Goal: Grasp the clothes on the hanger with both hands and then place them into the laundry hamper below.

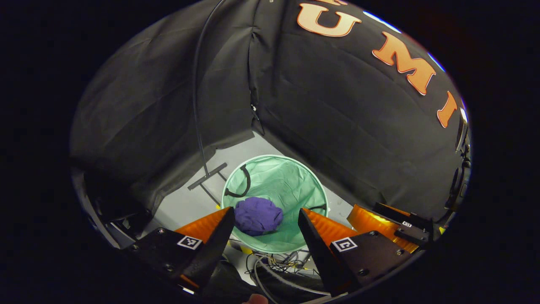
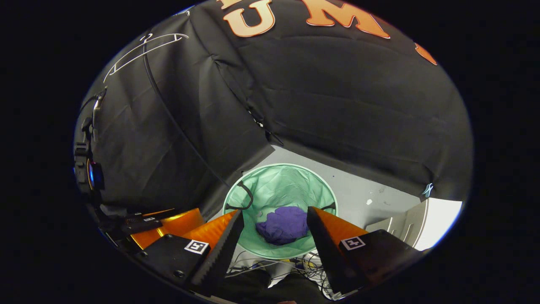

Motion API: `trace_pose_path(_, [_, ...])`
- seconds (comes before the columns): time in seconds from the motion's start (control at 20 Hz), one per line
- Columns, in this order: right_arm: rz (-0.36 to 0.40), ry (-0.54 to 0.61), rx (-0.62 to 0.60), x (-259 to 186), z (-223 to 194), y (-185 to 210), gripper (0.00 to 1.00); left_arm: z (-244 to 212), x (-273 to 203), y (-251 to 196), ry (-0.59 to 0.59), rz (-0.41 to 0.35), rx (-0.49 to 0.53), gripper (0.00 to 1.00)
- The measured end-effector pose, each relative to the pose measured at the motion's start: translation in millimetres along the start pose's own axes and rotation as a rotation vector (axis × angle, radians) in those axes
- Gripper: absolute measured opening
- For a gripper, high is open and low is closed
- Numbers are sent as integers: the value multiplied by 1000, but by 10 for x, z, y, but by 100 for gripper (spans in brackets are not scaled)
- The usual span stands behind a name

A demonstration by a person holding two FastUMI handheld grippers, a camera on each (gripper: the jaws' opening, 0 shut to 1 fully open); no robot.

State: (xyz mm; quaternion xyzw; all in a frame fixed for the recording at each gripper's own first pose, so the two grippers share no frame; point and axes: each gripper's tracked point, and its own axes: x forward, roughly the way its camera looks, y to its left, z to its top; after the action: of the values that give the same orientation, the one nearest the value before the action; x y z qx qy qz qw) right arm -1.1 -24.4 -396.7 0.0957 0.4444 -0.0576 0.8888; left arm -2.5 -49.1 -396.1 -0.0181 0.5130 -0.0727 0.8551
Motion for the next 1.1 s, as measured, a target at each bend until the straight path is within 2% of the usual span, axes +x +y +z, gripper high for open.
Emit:
trace_pose_path(0.3, [-34,-71,14,-125,175,-46,98,187,-86,28,-102,-33,60,97])
trace_pose_path(0.5, [-48,-207,-9,-444,629,-25,98,694,-399,-1,-270,-17,116,97])
trace_pose_path(0.6, [-32,-277,-1,-691,933,49,98,858,-591,-30,-314,-24,93,96])
trace_pose_path(0.8, [20,-484,31,-1397,1679,220,98,1382,-1252,5,-473,-24,42,96])
trace_pose_path(0.95, [-6,-644,-20,-1886,2185,267,98,2054,-1843,-56,-654,-31,32,96])
trace_pose_path(1.1, [-24,-725,-59,-2194,2473,257,100,2397,-2342,-124,-749,-42,50,95])
